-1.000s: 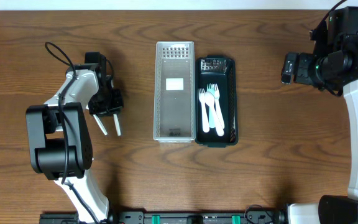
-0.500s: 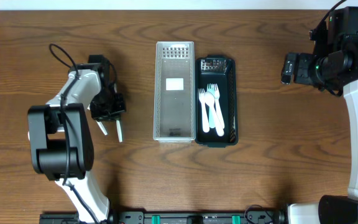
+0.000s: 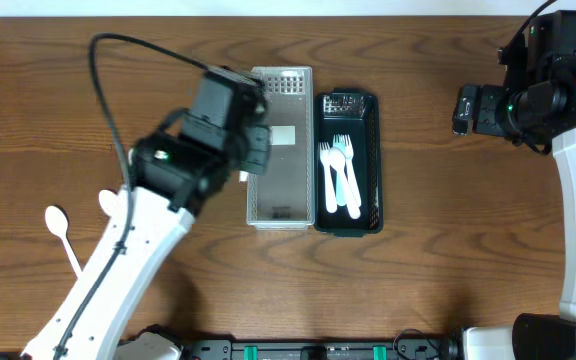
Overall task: Pack container
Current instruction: 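Carry the spoon over the white basket and release it inside, then return the left gripper to the spoons and grasp a second spoon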
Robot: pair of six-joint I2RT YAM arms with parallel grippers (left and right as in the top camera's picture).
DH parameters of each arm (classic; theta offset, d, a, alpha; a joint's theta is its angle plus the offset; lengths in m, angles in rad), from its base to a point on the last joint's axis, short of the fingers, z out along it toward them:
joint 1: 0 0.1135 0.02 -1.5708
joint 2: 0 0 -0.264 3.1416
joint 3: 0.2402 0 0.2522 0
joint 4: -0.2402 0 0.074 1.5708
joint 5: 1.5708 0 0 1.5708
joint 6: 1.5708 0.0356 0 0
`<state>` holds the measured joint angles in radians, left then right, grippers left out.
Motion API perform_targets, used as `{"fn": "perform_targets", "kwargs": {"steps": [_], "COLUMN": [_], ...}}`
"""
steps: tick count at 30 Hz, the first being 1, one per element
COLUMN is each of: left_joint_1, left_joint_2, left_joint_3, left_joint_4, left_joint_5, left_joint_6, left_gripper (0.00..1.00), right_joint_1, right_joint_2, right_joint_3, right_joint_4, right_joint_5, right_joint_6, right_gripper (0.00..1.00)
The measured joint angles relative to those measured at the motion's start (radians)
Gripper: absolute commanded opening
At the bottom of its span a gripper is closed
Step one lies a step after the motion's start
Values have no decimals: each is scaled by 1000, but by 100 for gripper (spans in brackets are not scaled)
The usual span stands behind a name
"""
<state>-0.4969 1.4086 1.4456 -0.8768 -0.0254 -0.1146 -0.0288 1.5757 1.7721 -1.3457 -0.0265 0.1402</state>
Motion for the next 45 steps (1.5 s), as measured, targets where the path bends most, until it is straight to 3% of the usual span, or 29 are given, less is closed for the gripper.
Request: {"fn": "perform_targets", "kwargs": {"steps": [14, 18, 21, 23, 28, 32, 35, 39, 45], "left_joint_1": [-42, -42, -42, -42, -41, -27, 27, 239, 598], "left_joint_2": [406, 476, 488, 481, 430, 319, 196, 23, -14], "left_joint_3": [-12, -13, -15, -15, 0, 95, 163, 194, 163], "left_joint_4": [79, 81, 80, 76, -14, -124, -162, -215, -229], "left_joint_5": [-12, -12, -13, -12, -14, -51, -84, -112, -29], "left_joint_6": [-19, -21, -14, -16, 14, 39, 39, -12, -74], "left_gripper": [7, 17, 46, 55, 63, 75, 85, 97, 98], "right_joint_1": [0, 0, 0, 0, 0, 0, 0, 0, 0], "right_joint_2": [0, 0, 0, 0, 0, 0, 0, 0, 0], "right_joint_3": [0, 0, 0, 0, 0, 0, -1, -1, -1], "right_joint_4": [-4, -4, -5, -5, -9, -11, -11, -11, -11], "right_joint_5": [0, 0, 0, 0, 0, 0, 0, 0, 0], "right_joint_6": [0, 0, 0, 0, 0, 0, -1, -5, -9], "right_gripper": [99, 99, 99, 99, 99, 99, 99, 99, 99]}}
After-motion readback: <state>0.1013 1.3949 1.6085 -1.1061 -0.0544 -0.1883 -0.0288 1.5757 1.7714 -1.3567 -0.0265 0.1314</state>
